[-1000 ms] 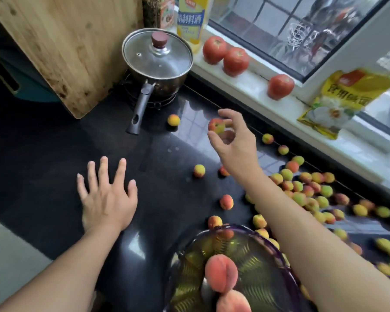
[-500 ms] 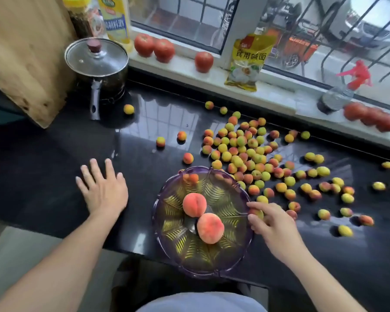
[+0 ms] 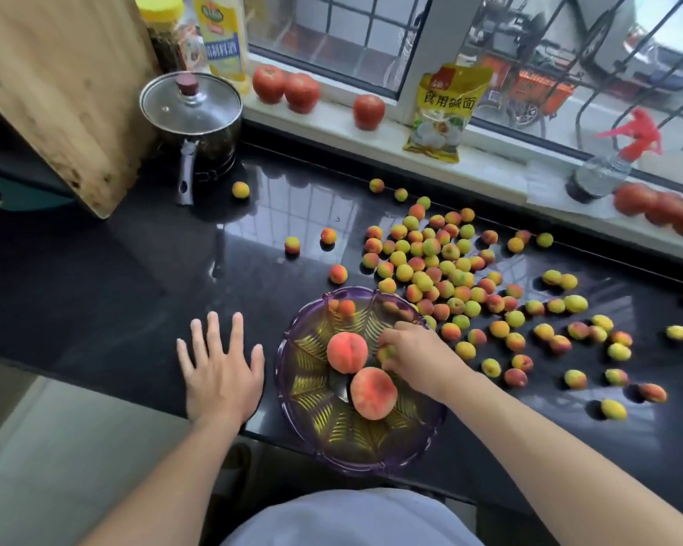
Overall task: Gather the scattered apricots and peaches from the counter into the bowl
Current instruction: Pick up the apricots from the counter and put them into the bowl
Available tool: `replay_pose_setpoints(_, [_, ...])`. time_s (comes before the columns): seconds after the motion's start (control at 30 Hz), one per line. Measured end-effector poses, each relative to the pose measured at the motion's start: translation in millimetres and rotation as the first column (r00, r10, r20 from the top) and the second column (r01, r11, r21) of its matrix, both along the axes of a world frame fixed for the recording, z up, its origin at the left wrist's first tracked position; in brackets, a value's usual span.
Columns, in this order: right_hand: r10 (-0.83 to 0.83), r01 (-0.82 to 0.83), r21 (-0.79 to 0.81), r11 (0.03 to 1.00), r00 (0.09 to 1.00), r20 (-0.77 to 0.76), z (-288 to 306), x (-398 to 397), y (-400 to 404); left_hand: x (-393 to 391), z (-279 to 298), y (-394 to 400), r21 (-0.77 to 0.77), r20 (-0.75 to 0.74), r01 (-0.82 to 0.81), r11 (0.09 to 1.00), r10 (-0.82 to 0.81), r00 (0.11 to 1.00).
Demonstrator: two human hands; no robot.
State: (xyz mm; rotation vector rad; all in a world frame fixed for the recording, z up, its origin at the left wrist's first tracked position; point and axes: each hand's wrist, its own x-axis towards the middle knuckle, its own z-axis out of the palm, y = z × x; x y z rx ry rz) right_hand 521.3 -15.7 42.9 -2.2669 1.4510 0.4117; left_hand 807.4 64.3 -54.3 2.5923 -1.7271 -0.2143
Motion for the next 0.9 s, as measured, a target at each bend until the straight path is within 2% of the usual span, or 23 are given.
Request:
replay_pose_setpoints(0.1, [0.063, -0.063, 0.016, 0.998, 0.998, -0.01, -6, 2, -7, 0, 0, -1, -0.002, 0.008, 0.004, 1.0, -0.004, 1.0])
replay_pose_setpoints(0.23, [0.064, -0.068, 0.058, 0.996, 0.996, 0.062, -14, 6, -8, 0, 0, 0, -0.003, 0.0, 0.003, 1.0, -0.003, 1.0])
replay_pose_setpoints(0.47, [-0.041, 0.034, 0.09, 0.995, 0.996, 0.08, -15, 1, -10, 0, 0, -1, -0.02, -0.003, 0.008, 1.0, -0.008, 1.0])
replay_pose_setpoints(0.63, [-0.195, 0.186, 0.083, 0.979, 0.975, 0.111, 18, -5, -43, 30, -3, -22, -0.069, 0.023, 0.134, 0.989, -0.133, 0.991])
replay_pose_setpoints(0.8, [-0.183, 0.217, -0.111, 0.97, 0.949, 0.257, 45, 57, -117, 43, -6, -35, -0.071, 0.004, 0.148, 0.986, -0.148, 0.989])
replay_pose_setpoints(0.9, [-0.164, 0.198, -0.086, 0.976, 0.94, 0.3, 18, 123, -168, 45, -11, -35, -0.067, 0.003, 0.162, 0.984, -0.163, 0.987])
